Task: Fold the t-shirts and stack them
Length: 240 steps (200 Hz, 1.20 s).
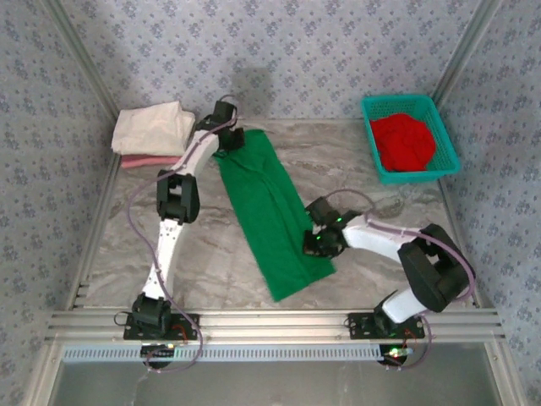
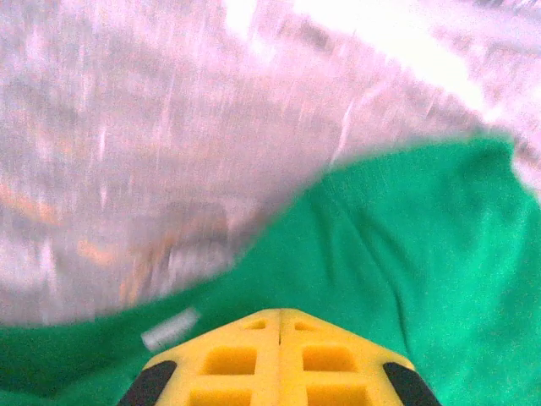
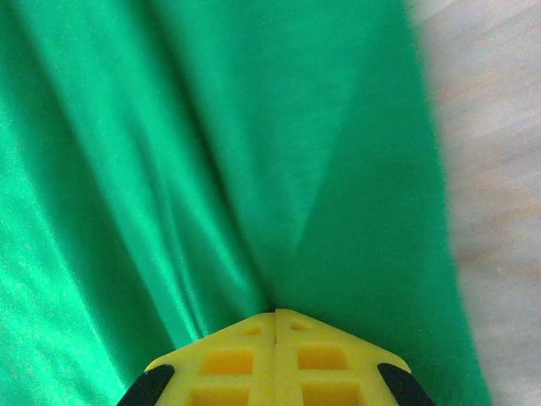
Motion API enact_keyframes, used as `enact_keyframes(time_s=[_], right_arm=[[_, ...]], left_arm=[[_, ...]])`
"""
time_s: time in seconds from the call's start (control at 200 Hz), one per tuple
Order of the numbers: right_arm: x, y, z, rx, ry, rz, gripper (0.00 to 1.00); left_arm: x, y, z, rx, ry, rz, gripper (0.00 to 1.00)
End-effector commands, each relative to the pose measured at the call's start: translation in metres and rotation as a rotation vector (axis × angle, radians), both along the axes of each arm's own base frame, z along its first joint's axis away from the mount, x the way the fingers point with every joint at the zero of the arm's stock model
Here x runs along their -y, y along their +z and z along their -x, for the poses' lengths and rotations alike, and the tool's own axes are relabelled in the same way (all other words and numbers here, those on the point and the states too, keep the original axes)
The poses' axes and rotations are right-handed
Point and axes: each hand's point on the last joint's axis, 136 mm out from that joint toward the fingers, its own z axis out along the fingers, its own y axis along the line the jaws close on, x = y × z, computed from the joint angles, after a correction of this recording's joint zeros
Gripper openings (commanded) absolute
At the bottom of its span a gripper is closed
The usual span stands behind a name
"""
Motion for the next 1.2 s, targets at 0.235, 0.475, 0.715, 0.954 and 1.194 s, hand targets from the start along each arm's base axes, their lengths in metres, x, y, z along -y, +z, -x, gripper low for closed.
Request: enact_keyframes(time_s=[0.235,0.475,0.715,0.954,1.194], right_arm=[[-0.018,0.062,-0.041,0.114,0.041,-0.117,0.03],[-0.045,0.064,-0.129,0.123,0.108,-0.183,0.14],[-0.070,0.050,-0.207,0.153,0.117,-0.242,0.34],[-0.074,0.038,-0.240,0.183,0.129,-0.254,0.49],[-0.091,0.036,-0.235,0.163,0.176,-0.315,0.49]], left_arm=[[-0.034,0.122,0.033,0.114,-0.024,-0.021,0.00],[-0.046,0.124,0.145,0.131,0.020,0.137,0.00],[-0.012,0.037,0.225,-0.067,-0.065,0.083,0.00],[-0.024,-0.025,0.261,-0.201,-0.002,0.073,0.00],[-0.044,-0.052,0.288,-0.275,0.059,0.029,0.00]])
